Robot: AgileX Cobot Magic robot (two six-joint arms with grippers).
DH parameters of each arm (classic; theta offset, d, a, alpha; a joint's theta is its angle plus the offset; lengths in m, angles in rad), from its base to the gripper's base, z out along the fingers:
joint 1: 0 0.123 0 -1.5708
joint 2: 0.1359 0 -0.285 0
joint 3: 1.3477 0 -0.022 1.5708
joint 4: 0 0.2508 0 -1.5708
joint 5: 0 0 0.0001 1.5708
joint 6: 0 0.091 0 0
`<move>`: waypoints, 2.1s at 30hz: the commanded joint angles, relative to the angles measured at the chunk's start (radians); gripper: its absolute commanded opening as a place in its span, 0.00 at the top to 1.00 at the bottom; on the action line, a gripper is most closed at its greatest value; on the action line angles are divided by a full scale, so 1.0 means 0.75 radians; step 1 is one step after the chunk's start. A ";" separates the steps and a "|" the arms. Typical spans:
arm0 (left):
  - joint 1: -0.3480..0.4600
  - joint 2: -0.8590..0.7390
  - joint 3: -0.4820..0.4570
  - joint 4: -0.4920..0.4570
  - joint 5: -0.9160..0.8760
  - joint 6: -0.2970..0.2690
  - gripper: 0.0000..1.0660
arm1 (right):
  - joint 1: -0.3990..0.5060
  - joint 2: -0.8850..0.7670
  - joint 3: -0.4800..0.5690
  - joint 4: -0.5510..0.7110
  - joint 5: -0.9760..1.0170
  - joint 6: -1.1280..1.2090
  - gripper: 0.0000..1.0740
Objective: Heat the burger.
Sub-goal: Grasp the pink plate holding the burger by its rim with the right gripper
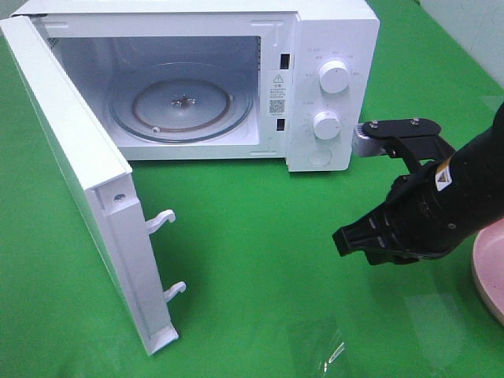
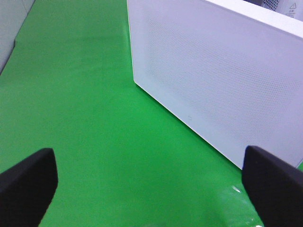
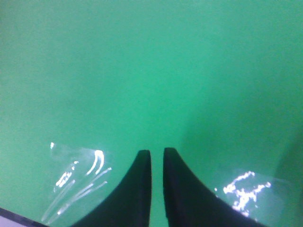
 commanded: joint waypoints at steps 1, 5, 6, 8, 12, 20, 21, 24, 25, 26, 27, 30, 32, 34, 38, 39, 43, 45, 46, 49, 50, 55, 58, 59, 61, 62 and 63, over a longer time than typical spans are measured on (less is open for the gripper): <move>0.004 -0.024 0.003 0.000 -0.008 0.001 0.08 | -0.029 -0.044 -0.003 -0.056 0.083 -0.013 0.88; 0.004 -0.024 0.003 0.000 -0.008 0.001 0.08 | -0.092 -0.077 -0.003 -0.060 0.167 -0.013 0.87; 0.004 -0.024 0.003 0.000 -0.008 0.001 0.08 | -0.136 -0.089 -0.003 -0.072 0.227 -0.013 0.87; 0.004 -0.024 0.003 0.000 -0.008 0.001 0.08 | -0.177 -0.095 -0.003 -0.100 0.295 -0.013 0.86; 0.004 -0.024 0.003 0.000 -0.008 0.001 0.08 | -0.245 -0.095 -0.003 -0.147 0.371 -0.013 0.83; 0.004 -0.024 0.003 0.000 -0.008 0.001 0.08 | -0.357 -0.119 -0.003 -0.273 0.417 -0.013 0.28; 0.004 -0.024 0.003 0.000 -0.008 0.001 0.08 | -0.357 -0.119 -0.003 -0.273 0.417 -0.013 0.28; 0.004 -0.024 0.003 0.000 -0.008 0.001 0.08 | -0.357 -0.119 -0.003 -0.335 0.420 -0.013 0.06; 0.004 -0.024 0.003 0.000 -0.008 0.001 0.08 | -0.357 -0.119 -0.003 -0.335 0.420 -0.013 0.06; 0.004 -0.024 0.003 0.000 -0.008 0.001 0.08 | -0.357 -0.119 -0.003 -0.341 0.419 -0.013 0.06; 0.004 -0.024 0.003 0.000 -0.008 0.001 0.08 | -0.357 -0.119 -0.003 -0.341 0.413 -0.013 0.07; 0.004 -0.024 0.003 0.000 -0.008 0.001 0.08 | -0.357 -0.119 -0.003 -0.341 0.397 -0.013 0.08; 0.004 -0.024 0.003 0.000 -0.008 0.001 0.08 | -0.360 -0.112 -0.003 -0.343 0.371 -0.013 0.08; 0.004 -0.024 0.003 0.000 -0.008 0.000 0.08 | -0.389 -0.095 -0.003 -0.333 0.344 -0.013 0.09; 0.004 -0.024 0.003 0.000 -0.008 0.001 0.08 | -0.425 -0.028 -0.003 -0.332 0.309 -0.007 0.10; 0.004 -0.024 0.003 0.000 -0.008 0.001 0.08 | -0.435 0.009 -0.003 -0.332 0.288 0.001 0.11; 0.004 -0.024 0.003 0.000 -0.008 0.001 0.08 | -0.435 0.072 -0.003 -0.333 0.247 0.003 0.11; 0.004 -0.024 0.003 0.000 -0.008 0.001 0.08 | -0.435 0.117 -0.003 -0.333 0.220 0.009 0.12; 0.004 -0.024 0.003 0.000 -0.008 0.001 0.08 | -0.435 0.168 -0.003 -0.333 0.189 0.012 0.12; 0.004 -0.024 0.003 0.000 -0.008 0.001 0.08 | -0.435 0.209 -0.003 -0.333 0.156 0.012 0.13; 0.004 -0.024 0.003 0.000 -0.008 0.001 0.08 | -0.435 0.247 -0.003 -0.333 0.128 0.012 0.13; 0.004 -0.024 0.003 0.000 -0.008 0.001 0.08 | -0.435 0.303 -0.003 -0.337 0.081 0.012 0.14; 0.004 -0.024 0.003 0.000 -0.008 0.001 0.08 | -0.435 0.345 -0.003 -0.337 0.068 0.012 0.15; 0.004 -0.024 0.003 0.000 -0.008 0.001 0.08 | -0.435 0.345 -0.003 -0.337 0.068 0.012 0.15; 0.004 -0.024 0.003 0.000 -0.008 0.001 0.08 | -0.435 0.377 -0.003 -0.337 0.047 0.012 0.16; 0.004 -0.024 0.003 0.000 -0.008 0.001 0.08 | -0.435 0.377 -0.003 -0.337 0.047 0.012 0.16; 0.004 -0.024 0.003 0.000 -0.008 0.001 0.08 | -0.435 0.380 -0.003 -0.337 0.045 0.012 0.17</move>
